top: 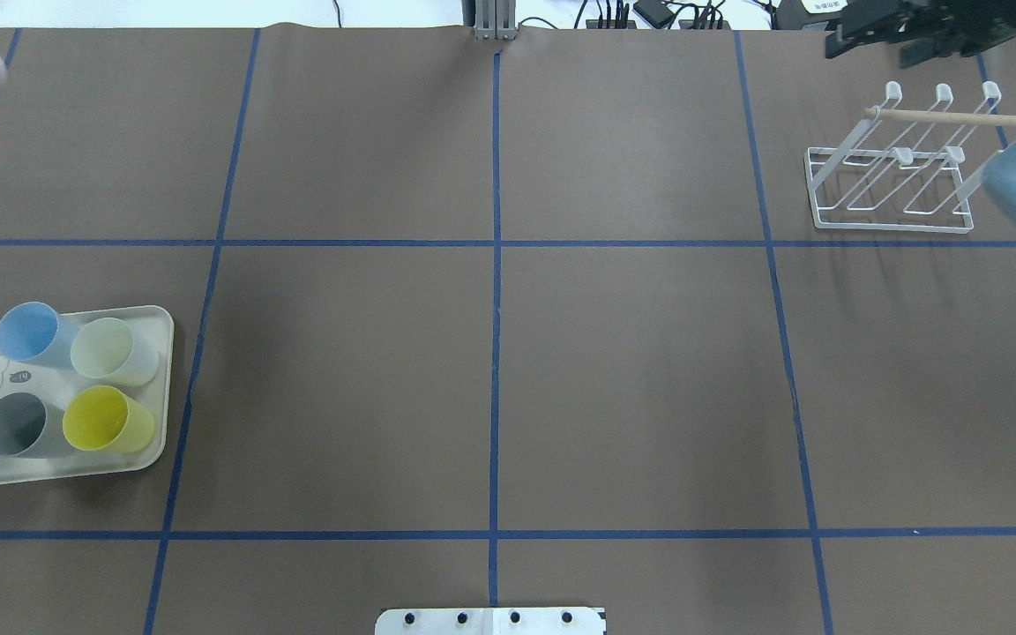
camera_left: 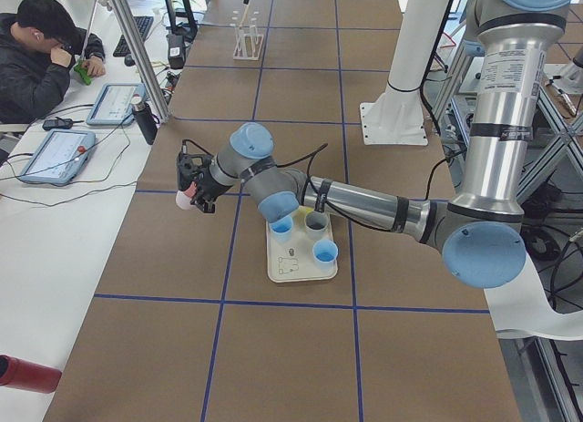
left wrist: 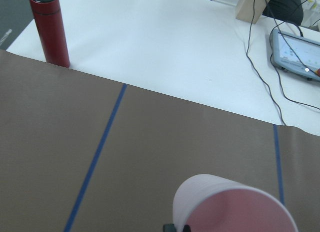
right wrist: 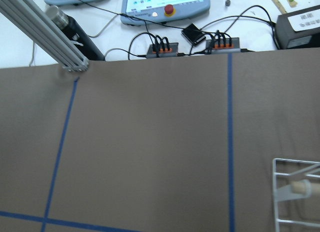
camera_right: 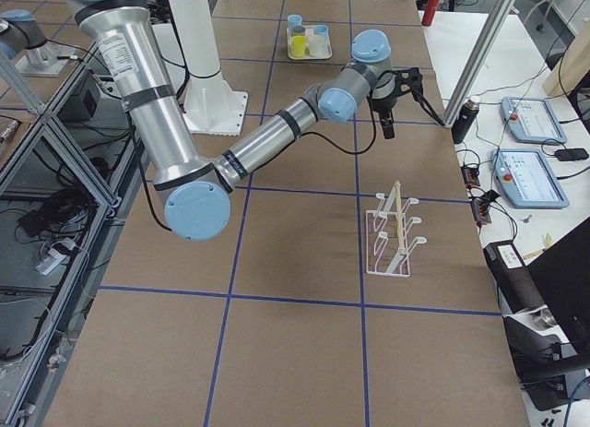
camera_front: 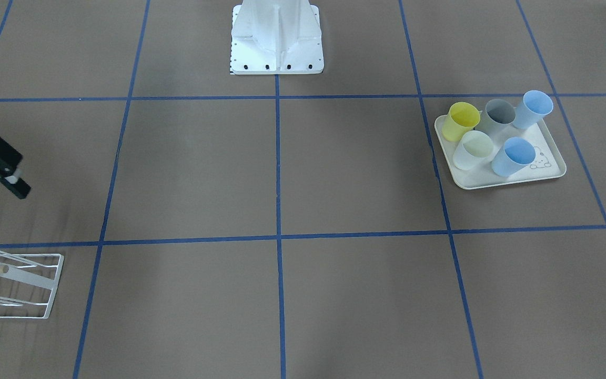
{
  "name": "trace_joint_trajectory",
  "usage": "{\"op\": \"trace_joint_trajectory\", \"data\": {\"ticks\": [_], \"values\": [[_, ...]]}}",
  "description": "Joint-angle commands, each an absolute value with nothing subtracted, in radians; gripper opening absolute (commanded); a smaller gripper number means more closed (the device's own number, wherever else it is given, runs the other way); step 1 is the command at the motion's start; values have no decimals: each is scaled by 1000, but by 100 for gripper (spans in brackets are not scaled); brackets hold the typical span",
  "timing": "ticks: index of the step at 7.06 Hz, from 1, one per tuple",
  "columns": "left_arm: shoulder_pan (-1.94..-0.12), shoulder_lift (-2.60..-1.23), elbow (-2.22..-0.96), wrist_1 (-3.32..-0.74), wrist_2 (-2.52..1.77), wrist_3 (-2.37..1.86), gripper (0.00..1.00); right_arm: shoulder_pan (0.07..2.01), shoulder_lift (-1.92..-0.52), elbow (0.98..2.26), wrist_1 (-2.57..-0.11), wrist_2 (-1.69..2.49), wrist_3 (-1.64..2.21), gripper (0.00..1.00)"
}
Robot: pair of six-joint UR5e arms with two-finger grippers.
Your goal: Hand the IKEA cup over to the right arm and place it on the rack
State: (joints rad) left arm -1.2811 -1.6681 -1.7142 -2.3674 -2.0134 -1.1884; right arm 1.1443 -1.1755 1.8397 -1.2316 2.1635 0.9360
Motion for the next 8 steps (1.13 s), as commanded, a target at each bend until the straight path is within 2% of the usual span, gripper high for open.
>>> {"op": "trace_joint_trajectory", "data": {"ticks": [1,4,6,7,8], "values": [[-1102,-1733,-1736,-2454,-1877,-1523,0,950,-1158,1833,-1024,1911,1266,100],[-959,-1862,-1724,-2660,-1807,-1958,0,757,-1109,1832,-835,1602,1589,100],[-780,-1954,-1692,-2789,-1581,-2194,0,723,-1106,1815,-661,1543,1745,100],[-731,-1969,-1639,-2948,-1528,-2266,0,721,-1106,1774,-521,1537,1811,100],[-715,-2000,-1524,-3161,-1501,-2331,0,712,-1104,1746,-453,1523,1825,100]]}}
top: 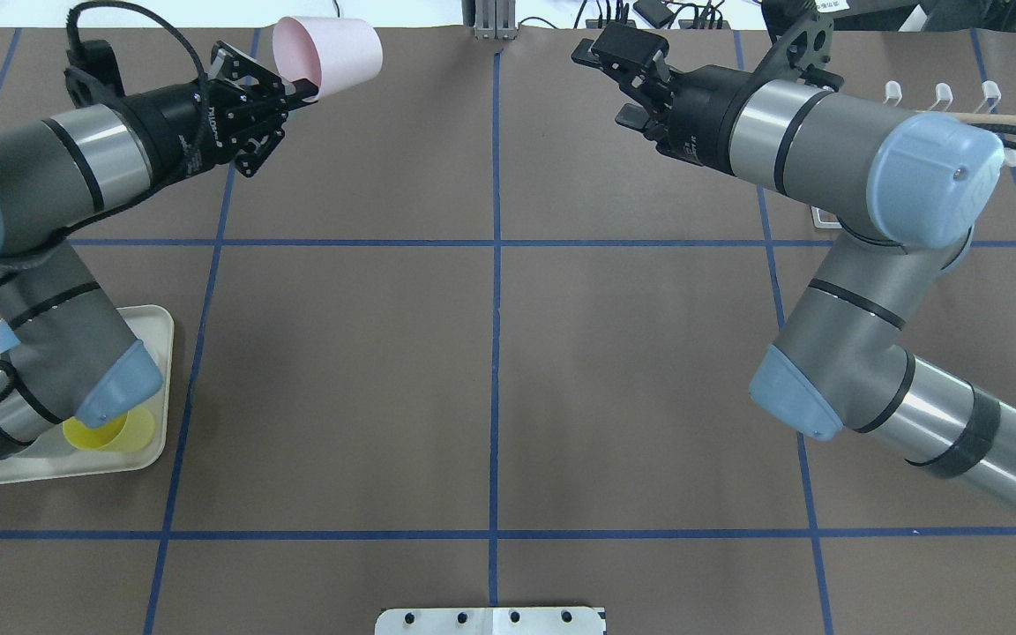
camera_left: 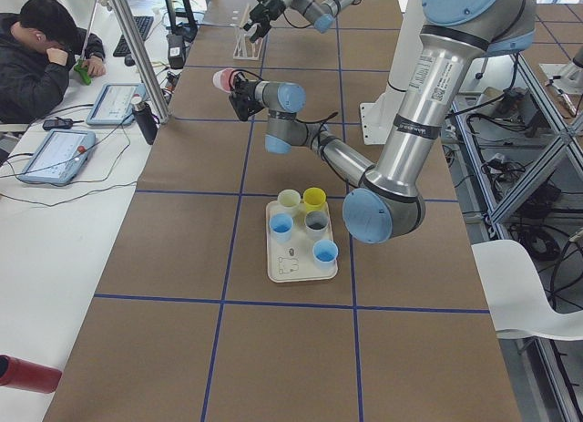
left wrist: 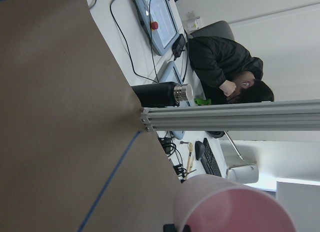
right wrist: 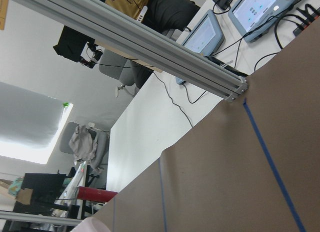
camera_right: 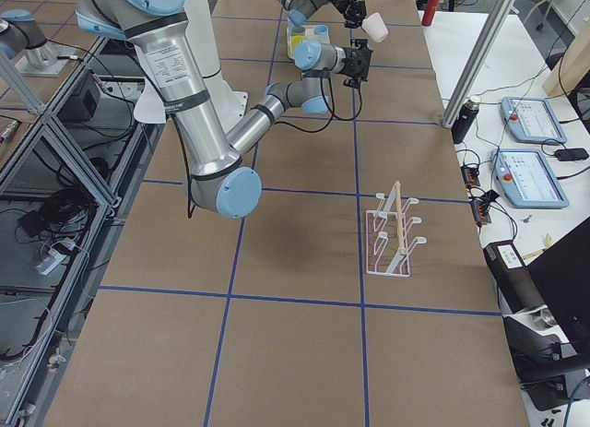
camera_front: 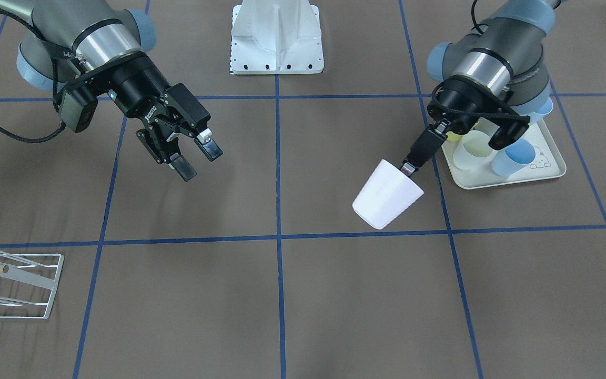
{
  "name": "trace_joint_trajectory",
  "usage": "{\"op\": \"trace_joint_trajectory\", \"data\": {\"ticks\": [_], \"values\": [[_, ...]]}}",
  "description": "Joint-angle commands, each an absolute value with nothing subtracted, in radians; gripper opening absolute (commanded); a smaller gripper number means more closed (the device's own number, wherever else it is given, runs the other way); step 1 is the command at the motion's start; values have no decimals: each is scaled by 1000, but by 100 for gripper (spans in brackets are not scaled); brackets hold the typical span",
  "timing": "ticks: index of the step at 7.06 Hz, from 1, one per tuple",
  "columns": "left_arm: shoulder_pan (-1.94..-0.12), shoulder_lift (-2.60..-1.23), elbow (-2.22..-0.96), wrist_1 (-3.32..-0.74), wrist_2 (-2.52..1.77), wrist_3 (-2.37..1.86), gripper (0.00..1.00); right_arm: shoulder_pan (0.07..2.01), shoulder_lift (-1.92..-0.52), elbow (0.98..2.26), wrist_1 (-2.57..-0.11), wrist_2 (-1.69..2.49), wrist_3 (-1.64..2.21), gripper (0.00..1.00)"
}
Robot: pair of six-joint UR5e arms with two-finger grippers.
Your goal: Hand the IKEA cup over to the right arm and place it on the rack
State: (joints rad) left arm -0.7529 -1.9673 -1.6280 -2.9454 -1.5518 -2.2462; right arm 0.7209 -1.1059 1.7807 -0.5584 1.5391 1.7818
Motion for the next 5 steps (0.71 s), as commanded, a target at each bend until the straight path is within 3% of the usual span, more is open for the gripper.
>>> {"op": "trace_joint_trajectory", "data": {"ticks": [1,5], "values": [[-715,-2046,-1438,-3294,-1479,-2391,0,703,-1079,1741,-451,1504,1839,100],[-640,-2129,-1405,-3422,-1459,-2433,0,667,-980,1707,-446,1474,1925,100]]}}
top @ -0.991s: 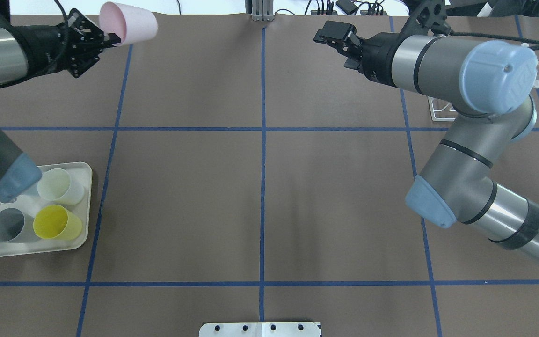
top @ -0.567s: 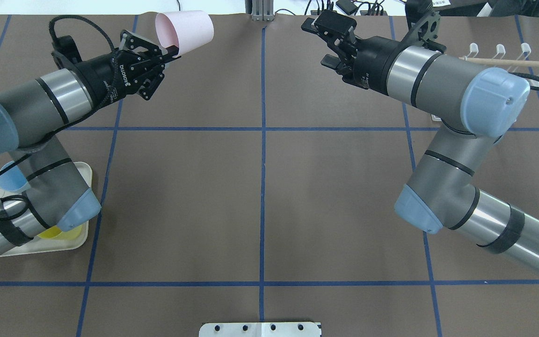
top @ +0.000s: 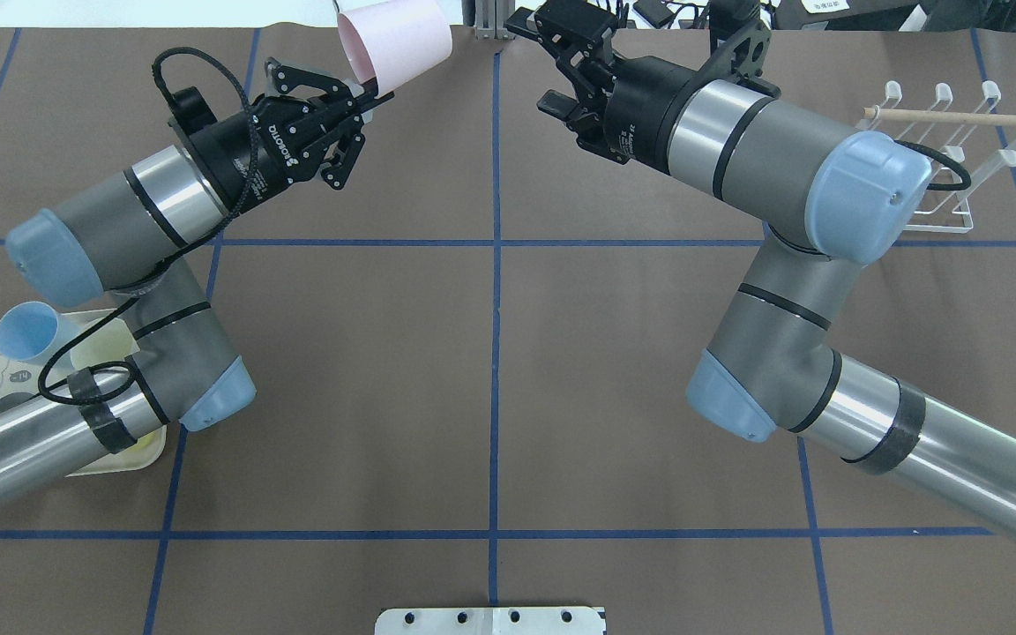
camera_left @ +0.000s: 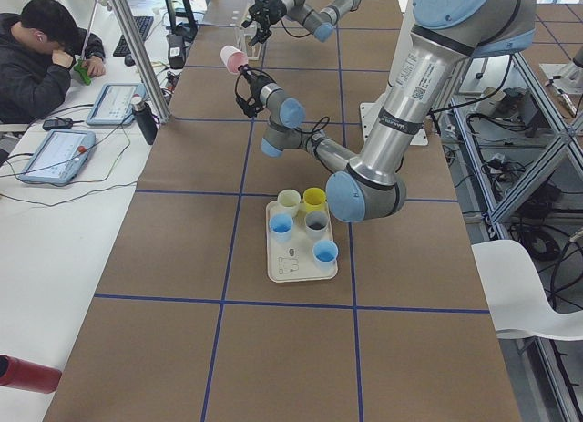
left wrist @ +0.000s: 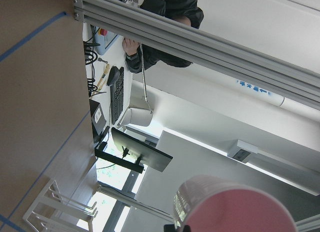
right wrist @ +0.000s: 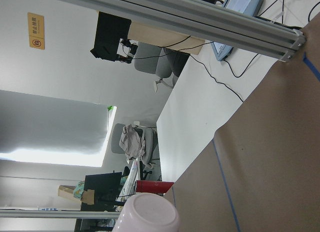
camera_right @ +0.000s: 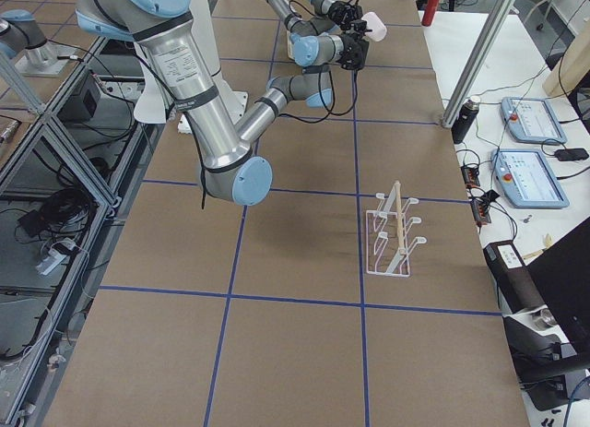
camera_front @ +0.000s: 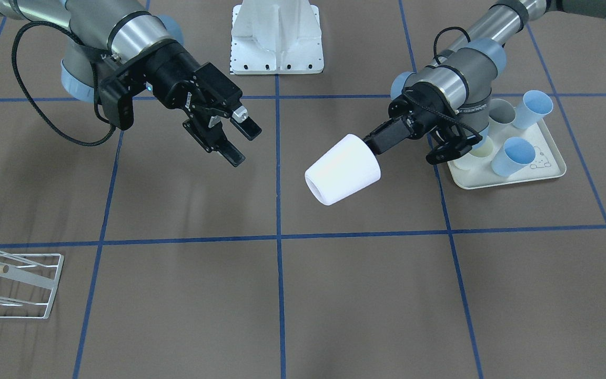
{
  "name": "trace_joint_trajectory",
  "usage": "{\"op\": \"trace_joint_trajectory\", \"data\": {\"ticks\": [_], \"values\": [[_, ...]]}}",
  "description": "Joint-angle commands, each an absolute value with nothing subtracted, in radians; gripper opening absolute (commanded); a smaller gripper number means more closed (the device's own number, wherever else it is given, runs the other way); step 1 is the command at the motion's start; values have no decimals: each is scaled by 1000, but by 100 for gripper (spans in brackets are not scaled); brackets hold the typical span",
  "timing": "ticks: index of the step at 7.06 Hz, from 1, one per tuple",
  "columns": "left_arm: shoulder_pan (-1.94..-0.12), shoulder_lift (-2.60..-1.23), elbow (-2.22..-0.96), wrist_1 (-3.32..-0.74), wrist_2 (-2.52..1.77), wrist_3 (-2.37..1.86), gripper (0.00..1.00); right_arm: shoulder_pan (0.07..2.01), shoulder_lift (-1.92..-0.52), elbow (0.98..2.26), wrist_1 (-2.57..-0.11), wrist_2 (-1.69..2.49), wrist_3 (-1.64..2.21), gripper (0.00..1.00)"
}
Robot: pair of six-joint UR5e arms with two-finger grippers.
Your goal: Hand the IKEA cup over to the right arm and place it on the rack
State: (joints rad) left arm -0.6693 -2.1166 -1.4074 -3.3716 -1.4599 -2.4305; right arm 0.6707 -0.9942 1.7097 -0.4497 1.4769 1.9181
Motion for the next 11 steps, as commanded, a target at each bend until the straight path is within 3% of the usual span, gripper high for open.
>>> {"op": "trace_joint_trajectory", "data": {"ticks": [1,11], "values": [[-621,-2129,-1404,-3489,-1459,-2433,0,667,-979,1707,-445,1474,1960,100],[-594,-2232,-1299,-3499,-1443,-2431,0,643,-976,1686,-393,1433,2079,100]]}}
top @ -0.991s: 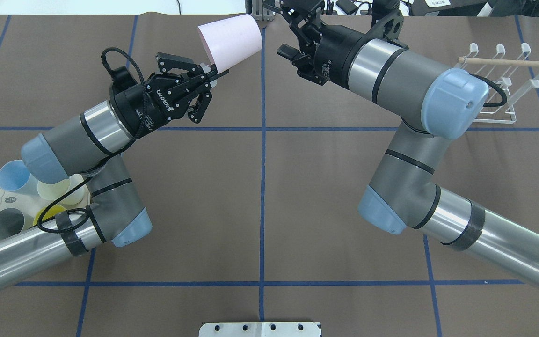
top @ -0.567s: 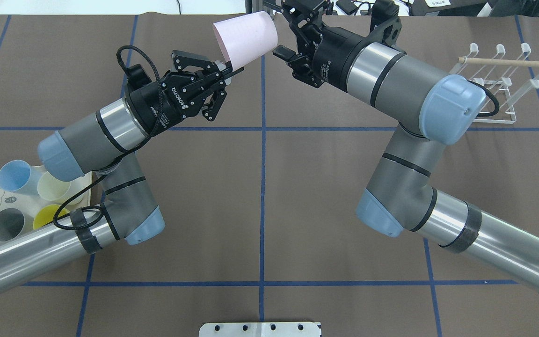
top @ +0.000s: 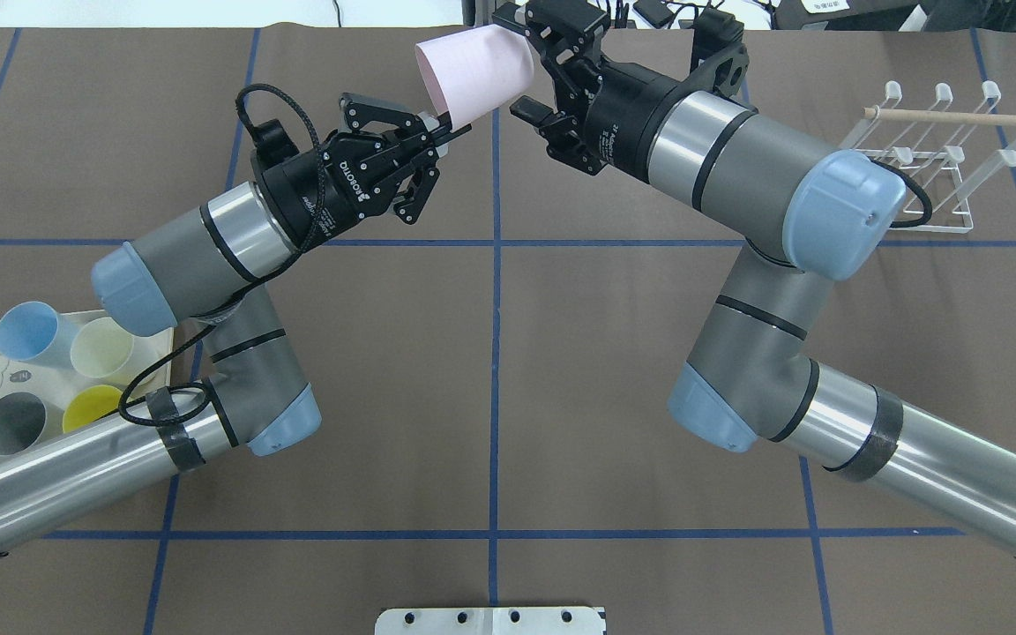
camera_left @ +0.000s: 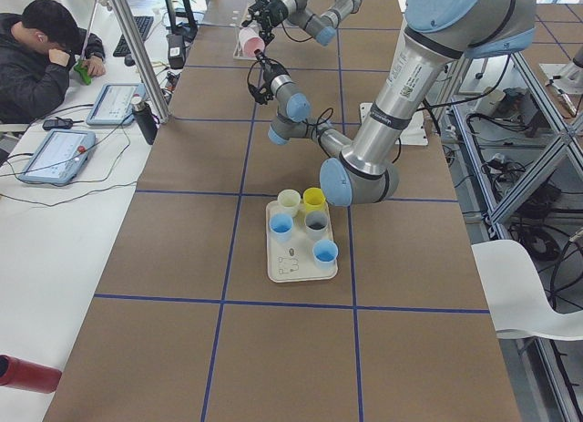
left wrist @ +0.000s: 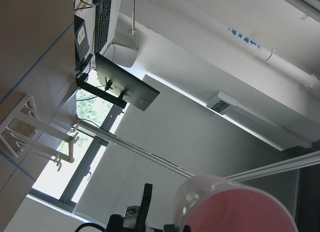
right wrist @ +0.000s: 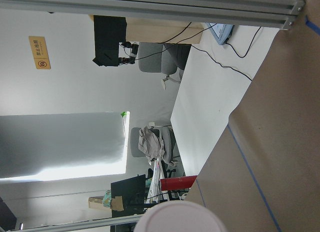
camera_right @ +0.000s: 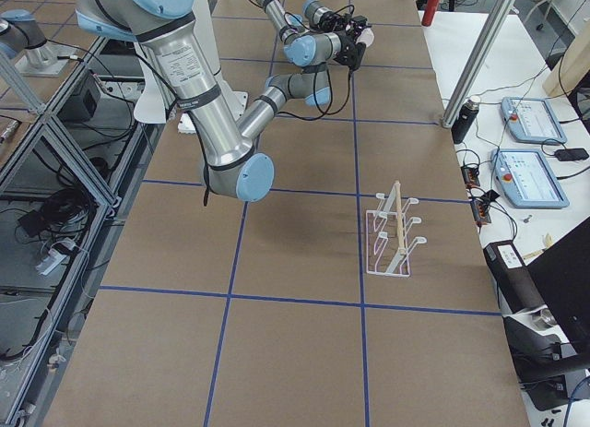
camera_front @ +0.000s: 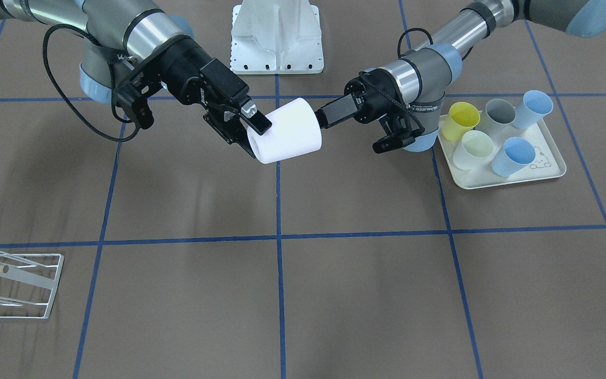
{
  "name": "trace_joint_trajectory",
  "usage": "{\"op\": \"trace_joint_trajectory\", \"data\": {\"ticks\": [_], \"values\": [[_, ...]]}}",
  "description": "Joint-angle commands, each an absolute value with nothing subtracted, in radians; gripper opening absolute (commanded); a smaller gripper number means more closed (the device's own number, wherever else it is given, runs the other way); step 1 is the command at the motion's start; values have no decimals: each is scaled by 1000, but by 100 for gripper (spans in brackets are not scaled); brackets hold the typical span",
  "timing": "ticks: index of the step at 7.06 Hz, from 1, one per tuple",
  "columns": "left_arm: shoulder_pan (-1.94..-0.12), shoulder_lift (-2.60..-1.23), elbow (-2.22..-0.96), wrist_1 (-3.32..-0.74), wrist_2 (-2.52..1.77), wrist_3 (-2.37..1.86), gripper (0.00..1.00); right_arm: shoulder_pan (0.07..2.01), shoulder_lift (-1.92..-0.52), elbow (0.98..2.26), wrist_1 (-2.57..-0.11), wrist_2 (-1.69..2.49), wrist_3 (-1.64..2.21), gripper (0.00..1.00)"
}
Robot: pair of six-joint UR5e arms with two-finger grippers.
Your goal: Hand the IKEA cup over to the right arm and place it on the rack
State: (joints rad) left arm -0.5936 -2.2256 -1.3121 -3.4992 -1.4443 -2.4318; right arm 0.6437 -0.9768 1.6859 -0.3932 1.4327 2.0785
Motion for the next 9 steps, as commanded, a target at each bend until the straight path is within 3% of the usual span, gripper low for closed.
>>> {"op": "trace_joint_trajectory", "data": {"ticks": [1,7,8,9], "values": [[-594,-2240,-1298,-3497,-1443,-2431,0,643,-976,1686,-393,1433,2079,100],[-563,-2249,-1301,-3501,-1437,-2430,0,641,-976,1678,-396,1433,2079,95],[-563,-2253,-1301,-3499,-1437,-2430,0,640,-976,1674,-394,1433,2079,84],[-563,-2253,-1301,-3499,-1437,-2430,0,640,-976,1672,-394,1433,2079,27]]}}
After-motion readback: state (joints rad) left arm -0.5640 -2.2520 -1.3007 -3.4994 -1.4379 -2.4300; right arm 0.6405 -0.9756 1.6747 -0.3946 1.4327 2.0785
